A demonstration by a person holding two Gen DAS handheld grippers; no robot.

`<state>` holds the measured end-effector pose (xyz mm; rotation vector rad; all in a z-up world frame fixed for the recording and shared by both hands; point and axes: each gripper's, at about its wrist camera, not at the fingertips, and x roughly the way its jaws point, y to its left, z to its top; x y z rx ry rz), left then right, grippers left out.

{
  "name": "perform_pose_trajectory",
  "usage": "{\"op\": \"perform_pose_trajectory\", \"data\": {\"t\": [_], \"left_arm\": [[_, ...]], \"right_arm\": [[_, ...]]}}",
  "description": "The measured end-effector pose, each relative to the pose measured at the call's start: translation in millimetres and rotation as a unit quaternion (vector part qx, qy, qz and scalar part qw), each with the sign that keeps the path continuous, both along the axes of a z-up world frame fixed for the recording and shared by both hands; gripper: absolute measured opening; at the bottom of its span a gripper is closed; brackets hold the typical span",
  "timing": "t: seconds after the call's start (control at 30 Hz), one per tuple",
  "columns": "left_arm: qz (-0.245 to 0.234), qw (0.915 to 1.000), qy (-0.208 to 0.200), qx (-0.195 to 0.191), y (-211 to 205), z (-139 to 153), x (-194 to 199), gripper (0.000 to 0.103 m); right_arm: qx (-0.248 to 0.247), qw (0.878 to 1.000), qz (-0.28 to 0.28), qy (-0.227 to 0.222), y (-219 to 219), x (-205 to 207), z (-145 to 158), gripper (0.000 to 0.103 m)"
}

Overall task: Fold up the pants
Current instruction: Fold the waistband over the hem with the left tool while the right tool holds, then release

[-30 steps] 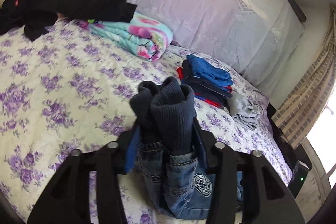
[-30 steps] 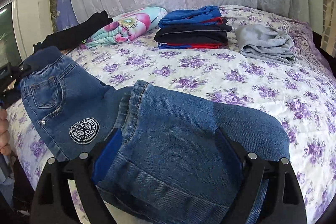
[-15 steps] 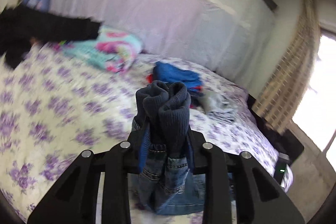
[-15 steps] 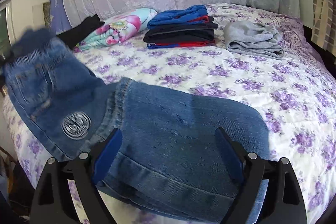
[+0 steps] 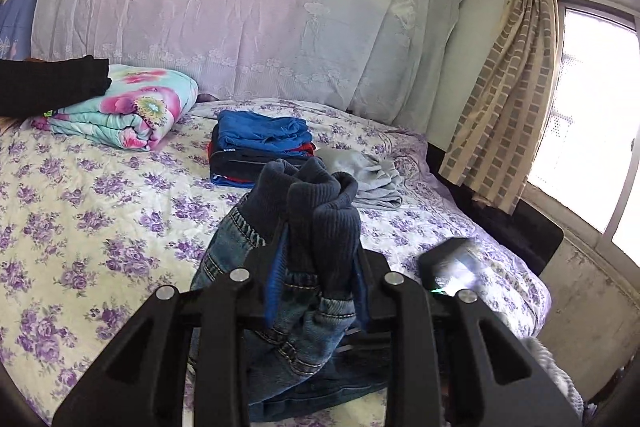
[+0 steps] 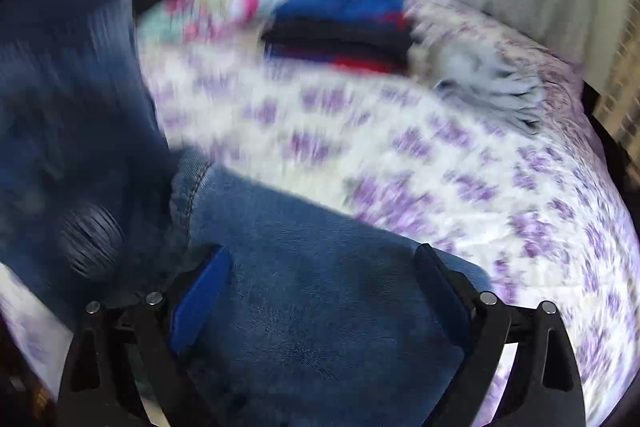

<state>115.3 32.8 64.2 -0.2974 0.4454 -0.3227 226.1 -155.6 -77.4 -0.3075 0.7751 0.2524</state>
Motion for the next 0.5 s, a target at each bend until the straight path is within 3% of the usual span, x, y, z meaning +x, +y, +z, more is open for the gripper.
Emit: {"op": "perform_pose_trajectory", "data": {"t": [0.07,0.17,0.27,0.4,0.5], "left_arm": [[-0.012,0.9998,0.0,0.014,-13,-2,0,0.026],[-0.028,0.9993,-0.002,0.025,-31,-4,1,0.026],[-0.042,0.9985,-0.009,0.035,-50,-4,5,0.026],[-0.063,0.9973,-0.016,0.032,-75,0,11,0.026],[-0.078,0.9957,-0.03,0.039,-97,6,11,0.026]], "right_arm": [[0.016,1.0,-0.001,-0.004,-2,2,1,0.098],[0.112,0.994,0.005,0.002,-37,-7,17,0.096],[0.188,0.982,-0.023,-0.006,-82,-22,26,0.097],[0.213,0.974,-0.069,-0.017,-131,-42,19,0.097],[0.259,0.96,-0.106,-0.008,-170,-49,11,0.097]]}}
